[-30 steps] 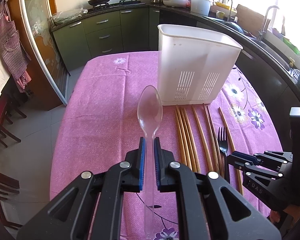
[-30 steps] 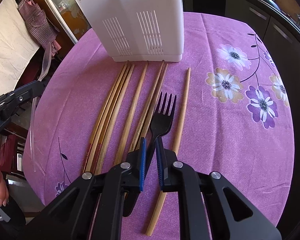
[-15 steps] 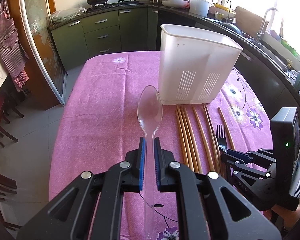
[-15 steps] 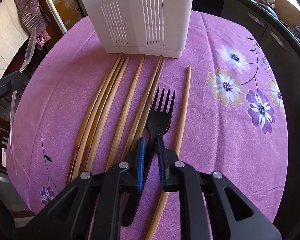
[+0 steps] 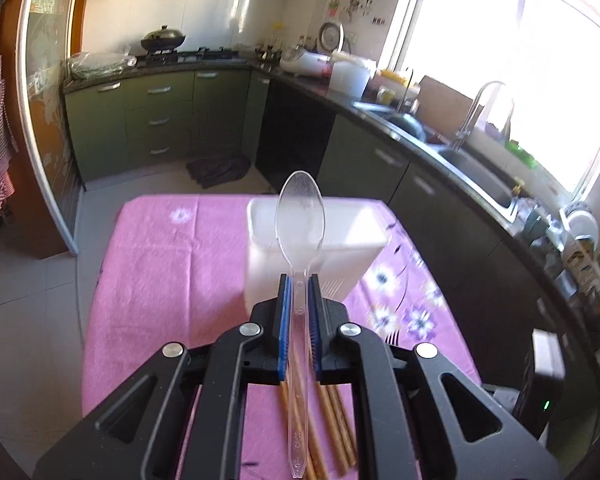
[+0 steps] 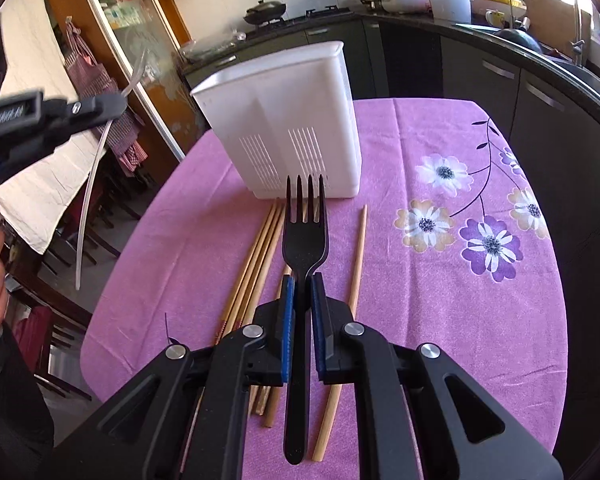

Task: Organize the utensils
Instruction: 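Drop the spoon into the white caddy with left while right drops the fork in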

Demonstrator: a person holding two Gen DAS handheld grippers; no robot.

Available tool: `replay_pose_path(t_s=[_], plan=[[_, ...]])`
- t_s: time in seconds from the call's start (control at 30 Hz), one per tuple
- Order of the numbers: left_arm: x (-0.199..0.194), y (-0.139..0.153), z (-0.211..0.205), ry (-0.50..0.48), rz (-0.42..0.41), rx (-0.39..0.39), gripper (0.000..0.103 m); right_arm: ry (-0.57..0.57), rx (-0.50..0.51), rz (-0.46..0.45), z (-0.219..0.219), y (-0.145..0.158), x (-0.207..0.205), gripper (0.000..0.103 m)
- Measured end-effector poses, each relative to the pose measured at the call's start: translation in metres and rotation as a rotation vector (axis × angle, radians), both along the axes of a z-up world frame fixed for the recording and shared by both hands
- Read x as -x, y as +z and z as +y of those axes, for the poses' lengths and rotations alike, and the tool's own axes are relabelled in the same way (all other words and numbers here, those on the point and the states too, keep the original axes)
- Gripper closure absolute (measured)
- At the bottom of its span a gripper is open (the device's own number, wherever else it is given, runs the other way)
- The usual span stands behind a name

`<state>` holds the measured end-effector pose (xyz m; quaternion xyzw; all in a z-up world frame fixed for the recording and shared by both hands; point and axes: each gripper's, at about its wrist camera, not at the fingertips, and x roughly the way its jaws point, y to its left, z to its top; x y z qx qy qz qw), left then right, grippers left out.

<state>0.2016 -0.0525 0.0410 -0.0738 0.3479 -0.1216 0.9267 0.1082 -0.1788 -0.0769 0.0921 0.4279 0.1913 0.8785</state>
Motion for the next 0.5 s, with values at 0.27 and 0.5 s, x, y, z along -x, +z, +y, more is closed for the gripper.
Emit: replay_pose_path(t_s=[0.27,0.5], plan=[[-0.069,0.048,-0.030,0.036,-0.312,0.046,0.094,-0.005,-0.078,-0.032,-0.026,0.007,0.020,0.093],[-0.113,0.024,-0.043,0.125,-0.370,-0.025,0.094,-0.027,-0.095,-0.059,-0.041,0.014,0.023,0.093]])
